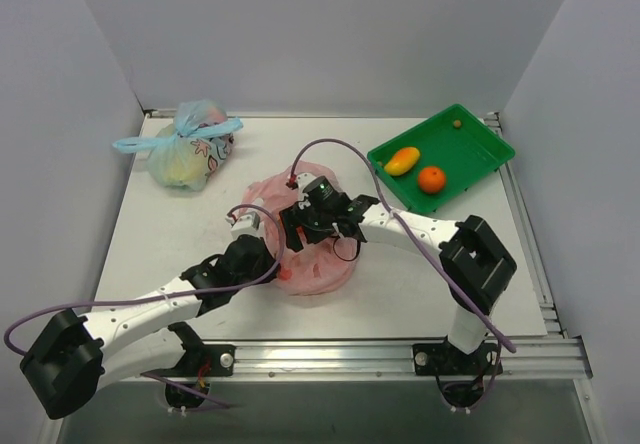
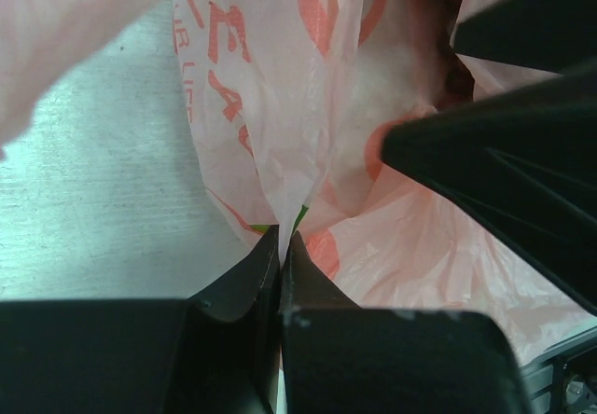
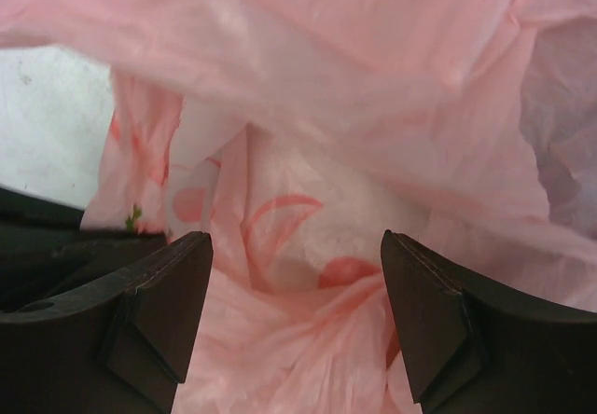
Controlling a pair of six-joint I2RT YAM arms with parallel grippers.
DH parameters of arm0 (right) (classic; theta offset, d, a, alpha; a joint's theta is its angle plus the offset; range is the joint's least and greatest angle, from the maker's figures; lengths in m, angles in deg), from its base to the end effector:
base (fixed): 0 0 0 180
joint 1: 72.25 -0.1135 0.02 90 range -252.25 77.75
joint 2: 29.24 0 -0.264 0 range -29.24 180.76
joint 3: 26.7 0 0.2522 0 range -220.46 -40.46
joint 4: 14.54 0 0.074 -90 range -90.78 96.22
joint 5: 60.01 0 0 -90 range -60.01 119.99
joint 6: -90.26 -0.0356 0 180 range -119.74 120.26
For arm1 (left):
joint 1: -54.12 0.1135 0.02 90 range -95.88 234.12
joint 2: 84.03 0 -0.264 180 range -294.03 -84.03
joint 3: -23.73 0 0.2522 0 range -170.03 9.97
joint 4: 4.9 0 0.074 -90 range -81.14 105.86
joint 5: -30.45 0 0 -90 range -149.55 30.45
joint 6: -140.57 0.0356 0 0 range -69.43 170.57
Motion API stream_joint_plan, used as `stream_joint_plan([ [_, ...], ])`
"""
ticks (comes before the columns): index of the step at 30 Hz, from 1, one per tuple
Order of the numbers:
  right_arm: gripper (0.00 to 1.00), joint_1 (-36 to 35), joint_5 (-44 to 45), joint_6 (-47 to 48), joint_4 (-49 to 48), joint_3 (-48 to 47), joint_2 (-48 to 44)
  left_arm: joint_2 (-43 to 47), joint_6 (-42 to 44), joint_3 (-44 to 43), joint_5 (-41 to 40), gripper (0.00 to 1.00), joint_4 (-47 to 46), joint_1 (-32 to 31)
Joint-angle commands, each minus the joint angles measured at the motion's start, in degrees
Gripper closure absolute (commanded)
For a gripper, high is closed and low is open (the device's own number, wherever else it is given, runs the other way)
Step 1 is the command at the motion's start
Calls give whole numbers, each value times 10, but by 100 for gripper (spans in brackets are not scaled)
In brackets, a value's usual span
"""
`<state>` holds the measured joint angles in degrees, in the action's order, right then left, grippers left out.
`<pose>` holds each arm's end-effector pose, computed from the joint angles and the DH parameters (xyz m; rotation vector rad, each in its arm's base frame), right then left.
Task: Untie the knot of the plastic bag and take out the fruit
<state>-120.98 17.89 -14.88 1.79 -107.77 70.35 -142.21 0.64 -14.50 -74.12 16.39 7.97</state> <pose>0.2532 0.2999 0.2315 -0.7840 2.1584 0.8396 0.1446 -0.1376 0.1803 -0.2117 2.3237 -0.5859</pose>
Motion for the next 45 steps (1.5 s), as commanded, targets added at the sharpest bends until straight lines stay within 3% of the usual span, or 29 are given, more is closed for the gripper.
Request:
stream_joint_plan([
  [1,25,7,25,-20,-40,-47,21,10,-7,-30,1,93,6,-5],
  [6,16,23,88,-64,-82,-52,46,13,-10,-26,4,93,9,-7],
  [11,4,35,85,-83,-117,-67,73,13,-14,-22,9,93,9,-8],
  [21,8,35,49,-89,-126,-136,162,3,-10,-22,7,93,8,-13],
  [25,18,35,52,-88,-125,-127,168,2,-13,-18,0,93,7,-15],
  [30,22,35,56,-81,-124,-105,163,-5,-13,-16,-11,93,6,-15],
  [34,53,32,52,-77,-128,-76,141,-9,-14,-19,-23,93,18,-14],
  [37,67,29,45,-71,-127,-45,113,-7,-13,-22,-30,93,24,-13],
  [45,76,15,51,-51,-102,37,-17,-13,0,-36,-42,93,33,-8],
])
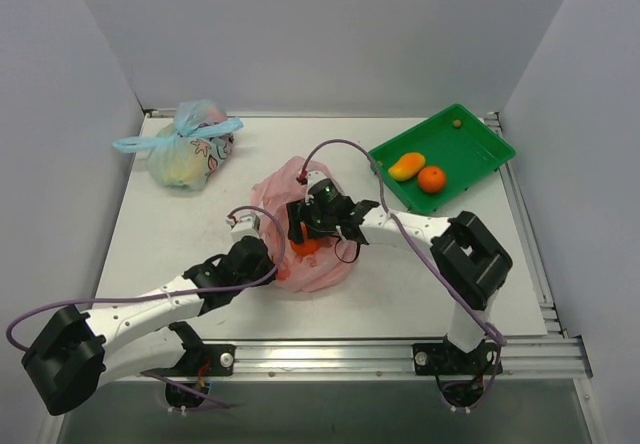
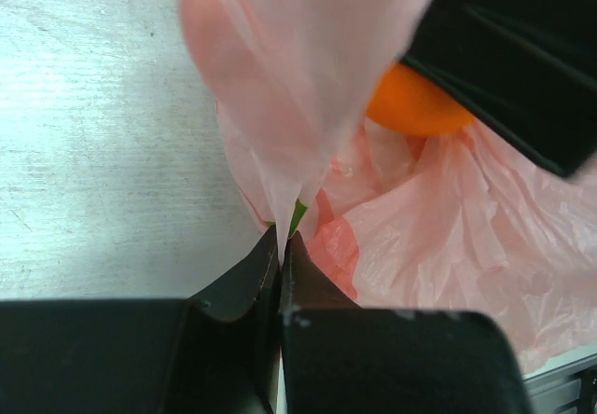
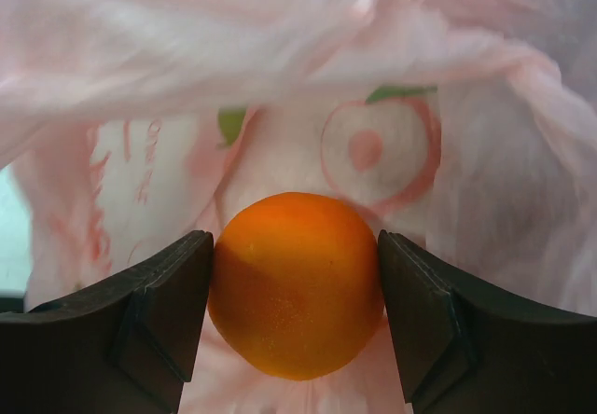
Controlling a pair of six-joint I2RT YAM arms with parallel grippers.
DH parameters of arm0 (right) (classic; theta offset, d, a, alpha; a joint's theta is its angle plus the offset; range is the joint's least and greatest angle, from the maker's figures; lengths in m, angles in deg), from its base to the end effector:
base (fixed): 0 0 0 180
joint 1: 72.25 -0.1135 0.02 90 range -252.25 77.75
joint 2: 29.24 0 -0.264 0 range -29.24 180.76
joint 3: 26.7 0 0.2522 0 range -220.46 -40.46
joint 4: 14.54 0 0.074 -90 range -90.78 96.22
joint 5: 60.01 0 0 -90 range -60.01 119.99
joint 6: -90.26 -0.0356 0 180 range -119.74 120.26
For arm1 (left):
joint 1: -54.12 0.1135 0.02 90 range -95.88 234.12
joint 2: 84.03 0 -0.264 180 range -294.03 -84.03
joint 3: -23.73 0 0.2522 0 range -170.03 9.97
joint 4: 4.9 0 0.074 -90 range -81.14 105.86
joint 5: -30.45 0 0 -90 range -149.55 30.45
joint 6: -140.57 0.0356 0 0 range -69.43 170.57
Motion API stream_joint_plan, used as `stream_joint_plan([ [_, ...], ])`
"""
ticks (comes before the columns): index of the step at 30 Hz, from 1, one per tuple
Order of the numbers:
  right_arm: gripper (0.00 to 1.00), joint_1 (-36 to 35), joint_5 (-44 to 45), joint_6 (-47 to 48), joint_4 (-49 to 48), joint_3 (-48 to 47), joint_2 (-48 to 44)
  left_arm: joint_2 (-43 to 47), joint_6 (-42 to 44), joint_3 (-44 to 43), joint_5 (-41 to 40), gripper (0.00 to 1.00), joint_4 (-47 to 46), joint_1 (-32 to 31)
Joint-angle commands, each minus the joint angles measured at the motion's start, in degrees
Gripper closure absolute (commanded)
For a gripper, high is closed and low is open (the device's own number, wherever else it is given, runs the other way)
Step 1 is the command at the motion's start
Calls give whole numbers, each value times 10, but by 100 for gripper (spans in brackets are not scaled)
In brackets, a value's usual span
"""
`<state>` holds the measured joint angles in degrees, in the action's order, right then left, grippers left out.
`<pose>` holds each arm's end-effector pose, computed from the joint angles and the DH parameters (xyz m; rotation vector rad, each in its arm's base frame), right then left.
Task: Untie the knot of the plastic bag and take out the fruit
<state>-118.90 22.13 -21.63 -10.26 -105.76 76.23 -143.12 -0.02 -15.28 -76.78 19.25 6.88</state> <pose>0.2781 0.3017 0.2000 -0.5607 2.1495 0.8377 0.1426 -0.1387 0.1781 -0.2191 2.3465 -0.5141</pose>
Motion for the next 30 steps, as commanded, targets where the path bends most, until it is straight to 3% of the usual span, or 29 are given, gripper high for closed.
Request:
stream_joint_plan([
  [1,76,-6,11,19,19,24,-90,-6,12,-32,-15,93,6,3],
  [9,77,25,77,62,38,32,-217,-23,14,-28,0,93,-6,5],
  [16,78,194,146,54,42,20,-239,-21,8,-4,16,93,-27,4],
  [20,78,330,177,-9,41,1,-215,-18,9,0,29,93,-34,5],
  [25,77,419,216,-37,30,-68,-128,-15,8,16,38,93,-56,4],
  [30,73,489,175,-44,40,-167,-7,-19,8,26,43,93,-72,5],
])
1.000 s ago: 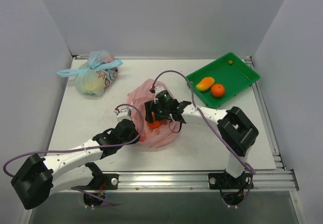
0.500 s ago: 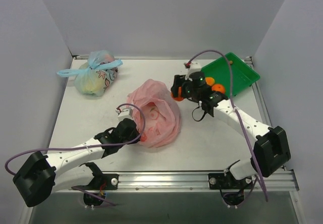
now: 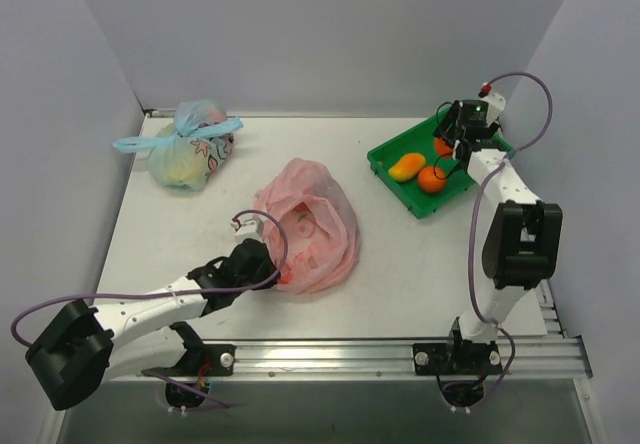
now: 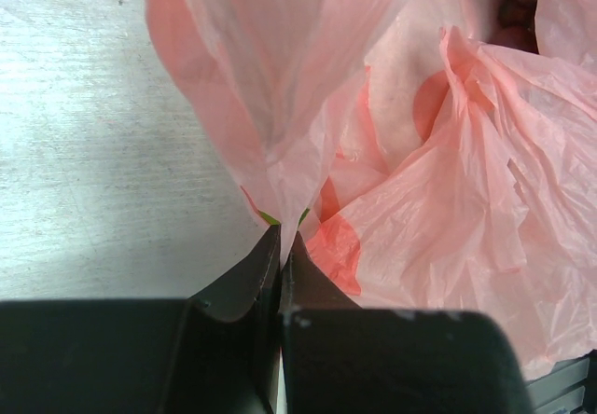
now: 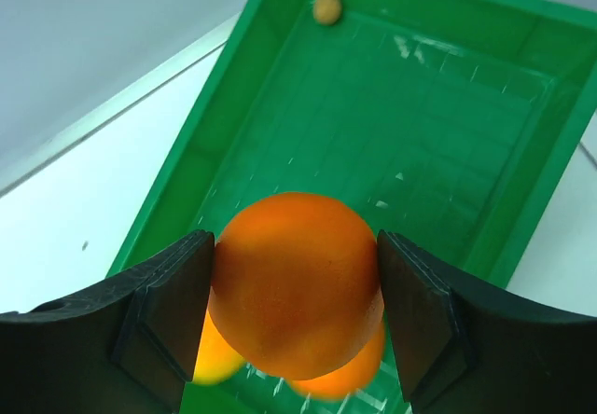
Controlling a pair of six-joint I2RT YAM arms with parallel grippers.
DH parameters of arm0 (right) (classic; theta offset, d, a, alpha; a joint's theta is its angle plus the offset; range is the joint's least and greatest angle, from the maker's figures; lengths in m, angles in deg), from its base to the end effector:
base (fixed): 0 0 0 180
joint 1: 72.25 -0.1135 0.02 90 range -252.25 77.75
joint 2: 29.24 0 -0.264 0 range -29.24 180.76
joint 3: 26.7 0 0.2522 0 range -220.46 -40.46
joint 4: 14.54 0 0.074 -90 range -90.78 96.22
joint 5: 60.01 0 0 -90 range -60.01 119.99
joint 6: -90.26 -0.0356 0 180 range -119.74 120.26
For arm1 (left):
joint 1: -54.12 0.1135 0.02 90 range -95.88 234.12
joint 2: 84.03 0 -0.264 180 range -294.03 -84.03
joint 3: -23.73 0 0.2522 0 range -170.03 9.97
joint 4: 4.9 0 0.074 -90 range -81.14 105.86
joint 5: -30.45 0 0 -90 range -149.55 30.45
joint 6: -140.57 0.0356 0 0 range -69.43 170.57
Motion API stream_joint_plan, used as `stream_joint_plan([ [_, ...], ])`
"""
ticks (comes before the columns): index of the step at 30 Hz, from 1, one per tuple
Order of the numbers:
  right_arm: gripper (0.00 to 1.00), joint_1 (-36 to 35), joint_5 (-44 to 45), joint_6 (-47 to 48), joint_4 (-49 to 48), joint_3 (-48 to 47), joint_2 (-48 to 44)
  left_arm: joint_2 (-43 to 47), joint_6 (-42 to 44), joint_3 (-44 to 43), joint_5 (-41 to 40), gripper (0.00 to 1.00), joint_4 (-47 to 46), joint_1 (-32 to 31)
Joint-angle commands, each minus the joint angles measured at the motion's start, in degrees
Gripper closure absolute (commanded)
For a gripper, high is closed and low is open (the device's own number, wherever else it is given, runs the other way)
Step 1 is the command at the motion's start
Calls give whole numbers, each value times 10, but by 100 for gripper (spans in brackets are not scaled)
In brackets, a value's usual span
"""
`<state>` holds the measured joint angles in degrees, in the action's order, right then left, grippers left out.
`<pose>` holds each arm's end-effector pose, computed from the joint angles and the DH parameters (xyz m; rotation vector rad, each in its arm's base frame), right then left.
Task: Untie the knot of the plastic bag and take out the fruit
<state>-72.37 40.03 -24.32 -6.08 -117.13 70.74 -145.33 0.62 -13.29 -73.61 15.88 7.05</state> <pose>0.4182 -0.0053 0.2979 0.5151 1.8104 0.1307 0.1424 -0.1404 0.1645 -0.1821 2.3879 -0.5456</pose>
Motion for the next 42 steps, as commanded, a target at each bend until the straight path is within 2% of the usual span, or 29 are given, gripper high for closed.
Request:
stream_joint_plan([
  [1,71,34,-6,-15,5,-68,61,3,-1,8,16,93,-44,2],
  [2,70,36,-6,-10,13,-101,75,1,-1,11,18,93,-48,3],
  [5,56,40,-12,-2,35,-141,118,-6,0,9,22,92,-62,3],
  [6,39,40,-15,0,41,-147,122,-8,2,7,22,92,-62,2],
  [8,22,39,-18,1,47,-157,125,-14,6,4,25,90,-61,3],
  [9,10,38,-17,0,50,-156,123,-15,6,2,25,88,-62,3],
  [12,0,21,-3,9,50,-137,105,-15,8,1,26,84,-62,2],
  [16,0,-21,20,29,50,-83,56,-4,9,-4,19,78,-61,2],
  [20,1,-73,-8,38,68,-25,-25,13,12,-12,8,71,-36,3],
  [25,8,-201,-72,51,106,46,-85,32,18,-27,-15,52,-1,3],
  [27,9,-248,-69,63,124,56,-95,35,24,-34,-19,46,13,5],
  [28,9,-297,-54,66,130,59,-95,38,26,-38,-26,39,18,5],
  [31,8,-366,-18,71,151,64,-83,43,34,-49,-38,25,35,8],
  [37,6,-416,48,81,165,69,-31,43,43,-63,-53,22,45,22],
  [40,12,-425,74,79,178,71,-11,34,50,-69,-54,21,40,29],
  [42,24,-426,84,76,179,86,-11,19,54,-76,-52,21,37,36],
])
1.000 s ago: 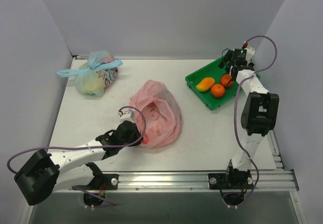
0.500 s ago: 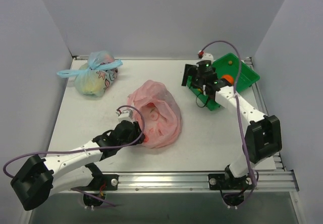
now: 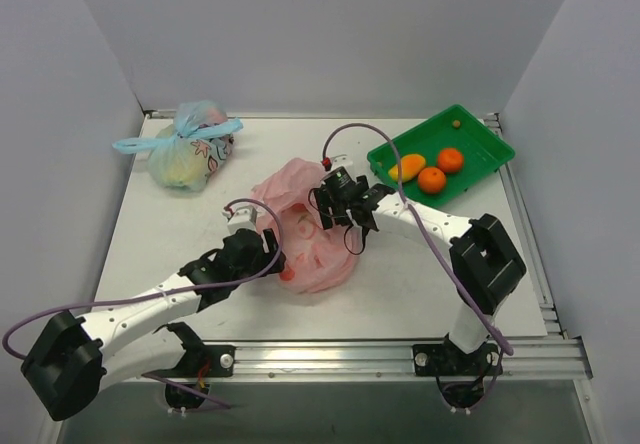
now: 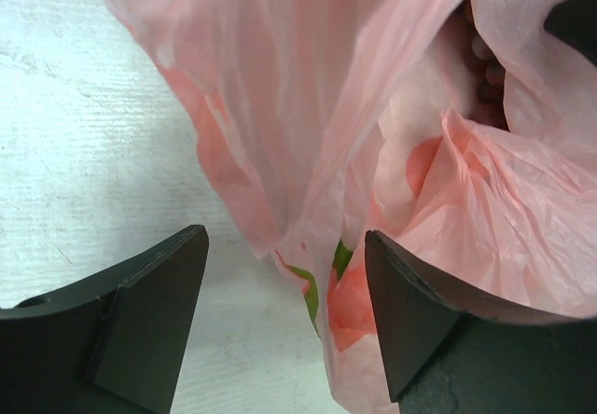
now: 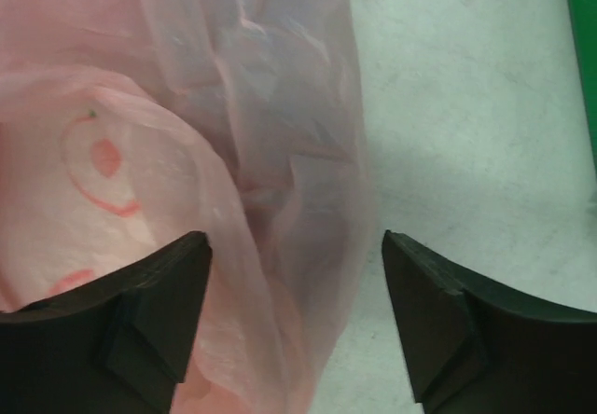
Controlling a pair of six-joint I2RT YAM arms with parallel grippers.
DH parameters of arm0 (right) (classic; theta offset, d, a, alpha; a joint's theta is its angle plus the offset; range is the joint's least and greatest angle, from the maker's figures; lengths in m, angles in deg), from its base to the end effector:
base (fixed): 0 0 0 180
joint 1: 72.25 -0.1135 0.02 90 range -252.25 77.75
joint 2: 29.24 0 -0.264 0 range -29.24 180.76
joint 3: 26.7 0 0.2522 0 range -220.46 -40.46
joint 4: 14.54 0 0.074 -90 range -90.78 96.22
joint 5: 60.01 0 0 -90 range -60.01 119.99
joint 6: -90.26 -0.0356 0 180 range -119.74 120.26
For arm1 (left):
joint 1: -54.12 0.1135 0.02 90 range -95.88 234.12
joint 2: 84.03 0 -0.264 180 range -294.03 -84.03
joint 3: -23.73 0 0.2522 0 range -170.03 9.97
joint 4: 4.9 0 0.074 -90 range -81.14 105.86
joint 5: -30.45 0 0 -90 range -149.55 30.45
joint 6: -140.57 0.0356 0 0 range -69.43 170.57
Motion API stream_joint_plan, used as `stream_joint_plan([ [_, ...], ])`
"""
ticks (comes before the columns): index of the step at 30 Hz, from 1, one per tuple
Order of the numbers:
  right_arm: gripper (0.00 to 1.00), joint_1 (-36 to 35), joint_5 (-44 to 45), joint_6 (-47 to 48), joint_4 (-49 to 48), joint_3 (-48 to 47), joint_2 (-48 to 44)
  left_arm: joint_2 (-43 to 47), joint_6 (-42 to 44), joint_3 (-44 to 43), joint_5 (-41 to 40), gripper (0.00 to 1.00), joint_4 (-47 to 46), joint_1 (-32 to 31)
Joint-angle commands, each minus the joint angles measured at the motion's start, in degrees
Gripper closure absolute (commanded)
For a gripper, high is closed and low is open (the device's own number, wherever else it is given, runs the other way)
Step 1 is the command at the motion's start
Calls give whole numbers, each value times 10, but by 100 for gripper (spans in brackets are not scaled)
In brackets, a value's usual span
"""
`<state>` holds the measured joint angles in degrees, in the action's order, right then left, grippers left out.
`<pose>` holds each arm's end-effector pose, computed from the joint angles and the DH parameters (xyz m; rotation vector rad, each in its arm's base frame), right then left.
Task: Untie the knot of the plastic bag and take out the fruit
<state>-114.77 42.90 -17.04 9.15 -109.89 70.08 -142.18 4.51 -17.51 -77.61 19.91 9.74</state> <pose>0.2917 0.2567 0.2343 -0.3765 2.2314 0.3060 0.1524 -0.1337 0.1926 -0.1971 2.2921 -0.4731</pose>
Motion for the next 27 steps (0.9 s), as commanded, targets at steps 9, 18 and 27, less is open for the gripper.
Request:
stream_joint_plan([
  [9,84,32,-5,-64,-39,131,-72,-82,19,-49,14,21,-42,11],
  [18,96,139,-272,-154,-257,272,-114,-138,19,-63,34,29,-81,6],
  [27,100,71,-394,-145,-312,226,-48,-150,17,-66,34,29,-85,3],
])
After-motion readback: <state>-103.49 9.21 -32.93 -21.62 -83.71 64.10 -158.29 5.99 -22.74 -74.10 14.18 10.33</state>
